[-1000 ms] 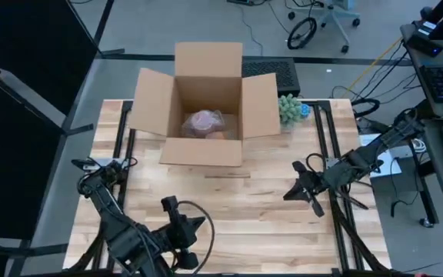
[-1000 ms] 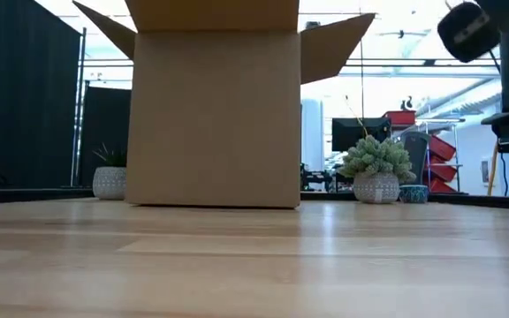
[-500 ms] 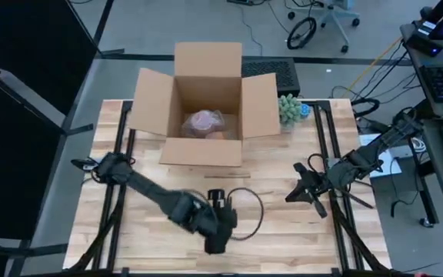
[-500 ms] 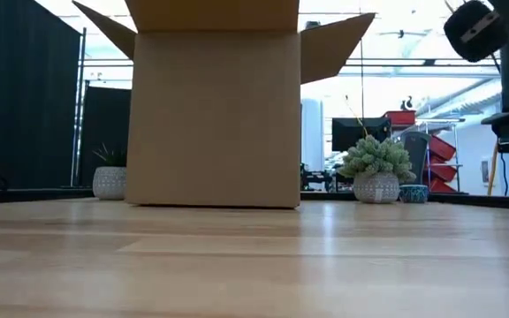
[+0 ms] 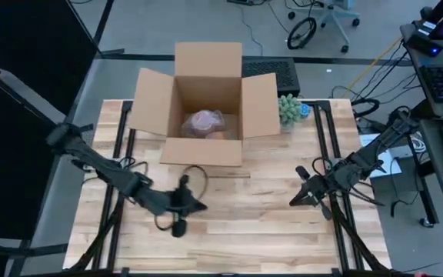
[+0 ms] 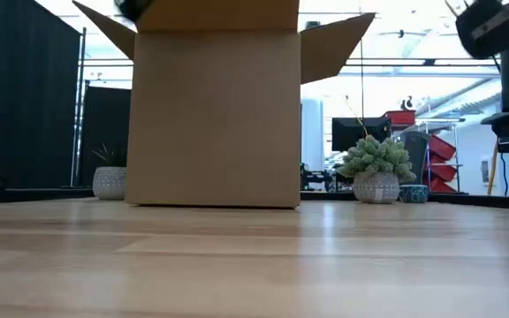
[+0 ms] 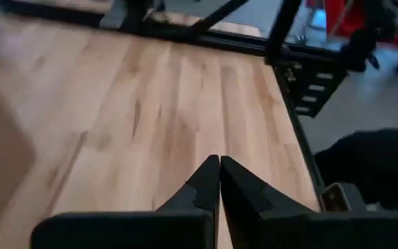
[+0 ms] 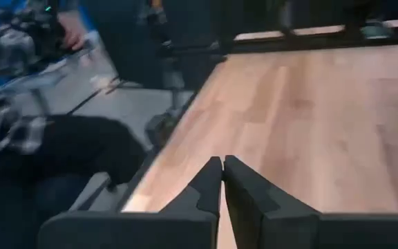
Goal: Wrap mug
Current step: Return to Home Position
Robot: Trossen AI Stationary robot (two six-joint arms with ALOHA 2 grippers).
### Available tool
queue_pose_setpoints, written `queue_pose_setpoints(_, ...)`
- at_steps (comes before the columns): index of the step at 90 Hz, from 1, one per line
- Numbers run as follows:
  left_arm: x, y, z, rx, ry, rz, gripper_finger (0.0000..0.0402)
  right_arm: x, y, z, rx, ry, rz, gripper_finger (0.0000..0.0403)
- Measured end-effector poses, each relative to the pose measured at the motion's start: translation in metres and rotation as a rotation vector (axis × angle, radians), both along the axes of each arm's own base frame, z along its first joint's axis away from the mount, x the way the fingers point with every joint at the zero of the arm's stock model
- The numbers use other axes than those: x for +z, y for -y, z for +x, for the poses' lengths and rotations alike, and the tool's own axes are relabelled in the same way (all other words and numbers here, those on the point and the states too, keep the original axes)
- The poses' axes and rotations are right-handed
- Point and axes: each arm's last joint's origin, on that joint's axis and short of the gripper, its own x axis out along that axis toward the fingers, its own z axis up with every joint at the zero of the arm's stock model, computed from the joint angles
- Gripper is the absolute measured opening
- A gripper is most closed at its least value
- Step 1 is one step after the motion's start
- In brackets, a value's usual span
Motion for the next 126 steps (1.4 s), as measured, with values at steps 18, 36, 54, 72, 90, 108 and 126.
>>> queue_pose_setpoints(18, -0.012, -0.01, -0.015, 0.077, -0.011, -0.124, 0.0, -0.018, 0.011, -0.003, -0.146, 0.058, 0.04, 0.0002)
queue_pose_setpoints(36, -0.022, -0.004, -0.022, 0.013, 0.066, -0.003, 0.0, -0.028, 0.025, -0.01, -0.258, 0.099, 0.087, 0.0002)
queue_pose_setpoints(54, -0.029, -0.01, -0.034, 0.018, 0.146, 0.049, 0.0, -0.039, 0.038, -0.014, -0.271, 0.14, 0.087, 0.0002)
queue_pose_setpoints(72, -0.028, -0.018, -0.038, 0.004, 0.272, 0.117, 0.0, -0.053, 0.041, -0.015, -0.033, 0.223, -0.018, 0.0002)
queue_pose_setpoints(90, -0.045, -0.038, -0.055, -0.062, 0.354, 0.065, 0.0, -0.056, 0.051, -0.015, -0.069, 0.218, -0.04, 0.0002)
queue_pose_setpoints(108, -0.069, -0.059, -0.076, -0.099, 0.437, 0.014, 0.0, -0.057, 0.058, -0.014, -0.126, 0.208, -0.075, 0.0002)
queue_pose_setpoints(126, -0.084, -0.077, -0.093, -0.141, 0.479, -0.012, 0.0, -0.049, 0.058, -0.014, -0.131, 0.302, -0.091, 0.0002)
